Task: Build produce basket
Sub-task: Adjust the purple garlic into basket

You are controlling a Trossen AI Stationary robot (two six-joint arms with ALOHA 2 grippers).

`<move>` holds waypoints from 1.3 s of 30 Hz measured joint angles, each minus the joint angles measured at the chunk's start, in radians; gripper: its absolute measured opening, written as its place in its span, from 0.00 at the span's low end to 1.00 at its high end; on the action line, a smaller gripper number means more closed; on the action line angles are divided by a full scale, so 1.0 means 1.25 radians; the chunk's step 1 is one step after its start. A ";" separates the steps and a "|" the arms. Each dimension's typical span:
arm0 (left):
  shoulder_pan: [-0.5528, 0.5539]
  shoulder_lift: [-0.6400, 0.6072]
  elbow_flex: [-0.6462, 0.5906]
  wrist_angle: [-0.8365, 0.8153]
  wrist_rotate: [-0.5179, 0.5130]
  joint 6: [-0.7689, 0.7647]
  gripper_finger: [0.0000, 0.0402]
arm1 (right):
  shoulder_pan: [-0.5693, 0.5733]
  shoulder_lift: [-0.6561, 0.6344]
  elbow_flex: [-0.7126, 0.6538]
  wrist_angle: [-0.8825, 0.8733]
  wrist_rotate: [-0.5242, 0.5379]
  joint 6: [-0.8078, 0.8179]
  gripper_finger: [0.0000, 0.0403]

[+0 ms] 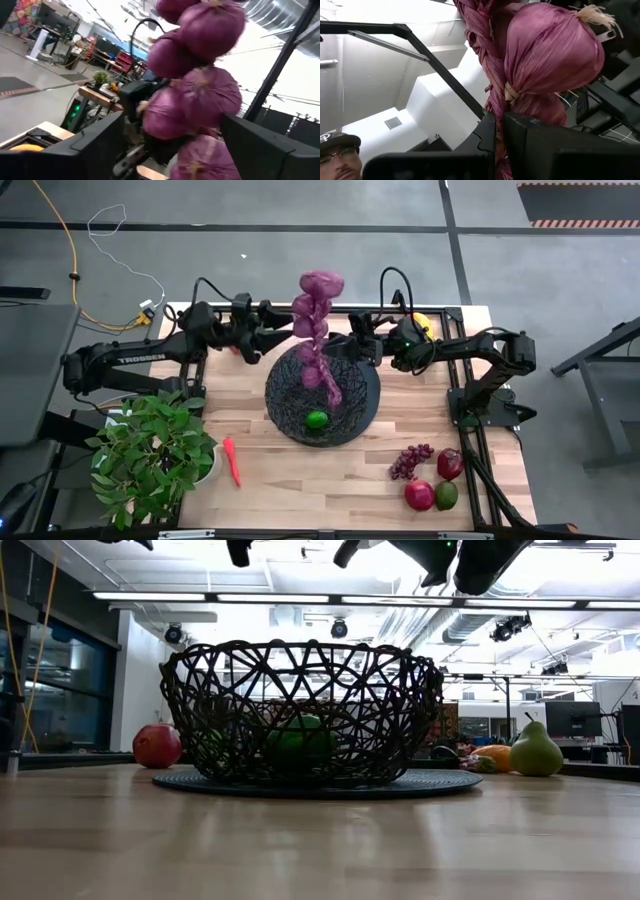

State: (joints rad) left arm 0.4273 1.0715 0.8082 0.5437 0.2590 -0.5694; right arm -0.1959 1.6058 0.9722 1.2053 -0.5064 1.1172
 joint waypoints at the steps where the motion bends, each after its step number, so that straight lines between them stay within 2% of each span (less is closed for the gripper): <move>1: 0.005 0.001 0.000 -0.001 0.000 0.000 0.82 | 0.000 0.000 0.000 0.000 0.000 0.000 0.01; 10: 0.000 0.008 0.000 0.037 0.023 0.001 0.96 | 0.000 0.000 0.000 -0.004 0.000 0.000 0.01; 15: -0.003 -0.009 0.000 0.058 0.059 0.005 0.97 | 0.000 0.000 0.000 -0.004 0.000 0.000 0.01; 24: -0.019 0.015 -0.001 0.051 -0.016 0.030 0.97 | 0.000 0.000 0.000 -0.028 0.001 -0.015 0.01; 39: -0.067 0.035 -0.001 0.085 -0.041 0.085 0.97 | 0.000 -0.001 -0.001 -0.057 0.003 -0.020 0.01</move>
State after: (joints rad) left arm 0.3431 1.1152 0.8074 0.6501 0.2073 -0.4628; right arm -0.1959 1.6051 0.9710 1.1344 -0.5026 1.0916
